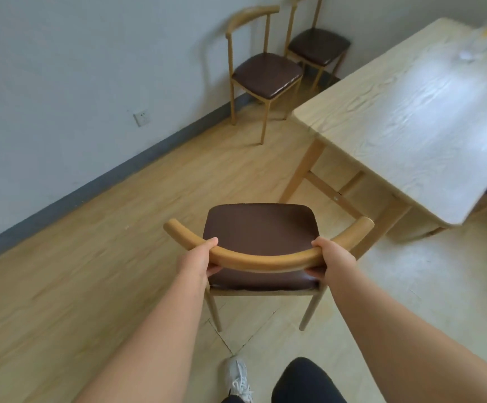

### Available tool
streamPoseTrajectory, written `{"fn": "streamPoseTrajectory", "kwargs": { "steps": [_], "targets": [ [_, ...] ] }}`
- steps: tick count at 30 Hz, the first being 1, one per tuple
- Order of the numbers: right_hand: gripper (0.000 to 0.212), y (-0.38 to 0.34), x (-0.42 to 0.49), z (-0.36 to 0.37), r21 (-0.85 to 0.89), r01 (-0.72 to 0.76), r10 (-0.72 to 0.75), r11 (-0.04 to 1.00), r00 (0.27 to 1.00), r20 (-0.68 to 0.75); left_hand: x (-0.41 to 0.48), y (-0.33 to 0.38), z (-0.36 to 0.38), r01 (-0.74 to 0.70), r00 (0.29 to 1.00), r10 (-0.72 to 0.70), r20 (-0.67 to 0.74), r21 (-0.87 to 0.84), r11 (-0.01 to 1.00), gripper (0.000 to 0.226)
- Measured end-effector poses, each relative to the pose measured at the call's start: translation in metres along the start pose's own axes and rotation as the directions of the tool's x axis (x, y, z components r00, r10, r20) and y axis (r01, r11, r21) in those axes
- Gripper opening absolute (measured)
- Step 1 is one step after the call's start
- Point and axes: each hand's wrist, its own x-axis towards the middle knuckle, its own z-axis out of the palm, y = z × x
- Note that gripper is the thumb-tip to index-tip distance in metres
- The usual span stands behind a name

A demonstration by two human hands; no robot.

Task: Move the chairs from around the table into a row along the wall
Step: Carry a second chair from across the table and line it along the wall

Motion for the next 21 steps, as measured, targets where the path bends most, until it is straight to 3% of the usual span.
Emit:
{"fn": "streamPoseTrajectory", "kwargs": {
  "steps": [14,21],
  "targets": [
    [0.047,-0.141,0.021,0.211,-0.034,-0.065,0.069,0.997,0.988,0.138,0.103,0.211,0.014,-0.092,0.979,0.085,-0.183,-0.028,0.995,0.063],
    [0.047,-0.213,0.038,0.310,-0.074,-0.058,0.071,0.996,0.979,0.190,0.158,0.309,0.026,-0.115,0.973,0.109,-0.202,-0.020,0.993,0.060]
  ]
}}
